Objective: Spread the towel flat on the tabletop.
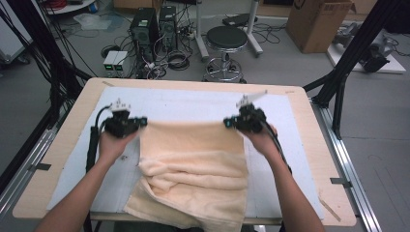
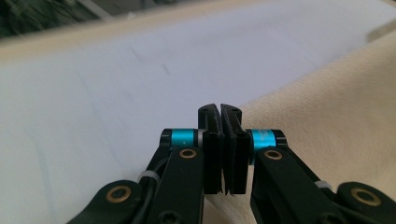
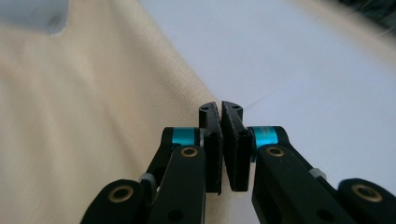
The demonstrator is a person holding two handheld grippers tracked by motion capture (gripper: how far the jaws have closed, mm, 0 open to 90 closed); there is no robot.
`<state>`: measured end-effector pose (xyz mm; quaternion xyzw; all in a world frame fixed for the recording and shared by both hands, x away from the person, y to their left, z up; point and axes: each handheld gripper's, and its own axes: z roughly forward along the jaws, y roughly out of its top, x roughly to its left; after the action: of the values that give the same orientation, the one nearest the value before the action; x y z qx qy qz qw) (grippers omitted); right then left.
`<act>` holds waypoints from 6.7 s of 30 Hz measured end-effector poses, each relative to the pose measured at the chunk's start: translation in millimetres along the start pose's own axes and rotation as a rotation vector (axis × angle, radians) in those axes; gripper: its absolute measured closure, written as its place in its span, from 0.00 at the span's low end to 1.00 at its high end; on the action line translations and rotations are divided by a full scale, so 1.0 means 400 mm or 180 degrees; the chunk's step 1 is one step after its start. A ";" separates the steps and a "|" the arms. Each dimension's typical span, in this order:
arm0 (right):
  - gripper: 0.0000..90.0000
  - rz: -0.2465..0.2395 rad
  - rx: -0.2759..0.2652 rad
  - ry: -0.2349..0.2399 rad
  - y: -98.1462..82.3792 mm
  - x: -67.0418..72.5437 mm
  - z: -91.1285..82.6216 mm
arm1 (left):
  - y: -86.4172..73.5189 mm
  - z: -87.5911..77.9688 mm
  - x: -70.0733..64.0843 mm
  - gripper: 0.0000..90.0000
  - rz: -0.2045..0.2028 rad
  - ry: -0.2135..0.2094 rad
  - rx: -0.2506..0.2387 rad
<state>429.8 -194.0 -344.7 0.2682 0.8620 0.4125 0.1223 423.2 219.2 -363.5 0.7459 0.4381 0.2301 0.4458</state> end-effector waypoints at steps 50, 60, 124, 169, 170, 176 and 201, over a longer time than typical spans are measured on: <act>0.47 -0.0171 -0.0349 0.0530 -0.237 0.324 -0.101 | -0.317 -0.266 -0.215 0.55 0.0409 -0.1303 -0.0082; 0.47 -0.0382 -0.0083 0.0963 -0.314 0.411 -0.073 | -0.374 -0.300 -0.234 0.53 0.0617 -0.1516 0.0162; 0.62 -0.0946 0.0361 0.1023 -0.391 0.414 -0.098 | -0.435 -0.311 -0.280 0.64 0.1115 -0.1456 0.0457; 0.79 -0.0888 0.0344 0.1568 -0.397 0.452 -0.136 | -0.458 -0.378 -0.291 0.81 0.1045 -0.1817 0.0470; 0.79 -0.0936 0.0386 0.1534 -0.399 0.454 -0.133 | -0.458 -0.374 -0.291 0.81 0.1043 -0.1766 0.0503; 0.71 -0.1049 0.0504 0.1478 -0.406 0.475 -0.123 | -0.462 -0.363 -0.298 0.67 0.1137 -0.1740 0.0548; 1.00 -0.1291 0.0483 0.1128 -0.383 0.500 -0.104 | -0.455 -0.355 -0.281 0.97 0.1181 -0.1554 0.0497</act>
<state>191.1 -187.1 -435.5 0.0222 0.9344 0.3543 0.0292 179.9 228.3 -445.5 0.8783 0.1909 0.0874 0.4296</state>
